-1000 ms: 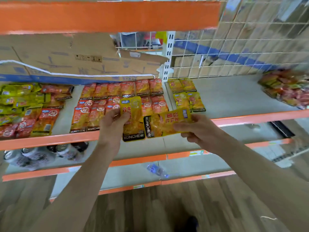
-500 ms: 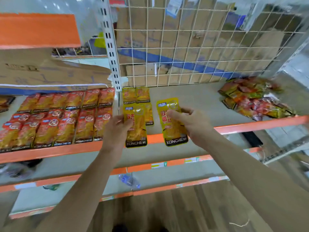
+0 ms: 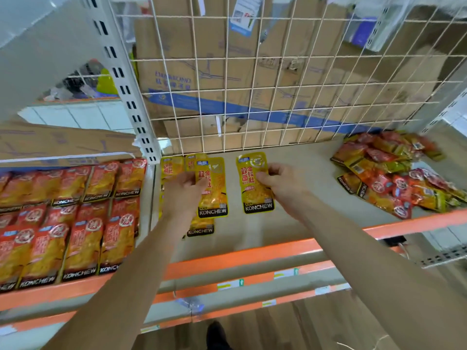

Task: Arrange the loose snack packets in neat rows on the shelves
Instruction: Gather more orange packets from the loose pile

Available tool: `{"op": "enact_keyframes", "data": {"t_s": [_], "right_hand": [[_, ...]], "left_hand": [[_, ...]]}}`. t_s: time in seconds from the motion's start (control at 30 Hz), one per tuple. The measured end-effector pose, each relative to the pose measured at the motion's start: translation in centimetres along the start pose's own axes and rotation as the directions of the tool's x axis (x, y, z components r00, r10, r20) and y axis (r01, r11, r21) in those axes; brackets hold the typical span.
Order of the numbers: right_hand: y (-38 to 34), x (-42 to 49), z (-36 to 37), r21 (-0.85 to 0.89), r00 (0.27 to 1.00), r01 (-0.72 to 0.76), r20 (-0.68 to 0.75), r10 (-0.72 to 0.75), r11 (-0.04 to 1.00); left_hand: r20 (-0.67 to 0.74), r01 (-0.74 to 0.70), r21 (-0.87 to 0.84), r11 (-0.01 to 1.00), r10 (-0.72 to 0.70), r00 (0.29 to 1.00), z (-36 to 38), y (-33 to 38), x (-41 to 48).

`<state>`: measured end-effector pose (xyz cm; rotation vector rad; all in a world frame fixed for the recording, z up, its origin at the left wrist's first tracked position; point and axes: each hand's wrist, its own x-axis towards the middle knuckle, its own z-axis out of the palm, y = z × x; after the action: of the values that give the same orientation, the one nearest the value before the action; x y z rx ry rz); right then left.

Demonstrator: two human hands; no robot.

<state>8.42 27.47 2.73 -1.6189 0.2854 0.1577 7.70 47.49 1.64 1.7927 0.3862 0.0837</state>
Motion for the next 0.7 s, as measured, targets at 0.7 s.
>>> {"op": "enact_keyframes", "data": {"t_s": [0.7], "right_hand": [[3.4, 13.7, 1.3, -0.64, 0.978, 0.199, 0.085, -0.189, 0.742]], "left_hand": [[-0.111, -0.005, 0.815, 0.58, 0.164, 0.98, 6.9, -2.3, 10.3]]}}
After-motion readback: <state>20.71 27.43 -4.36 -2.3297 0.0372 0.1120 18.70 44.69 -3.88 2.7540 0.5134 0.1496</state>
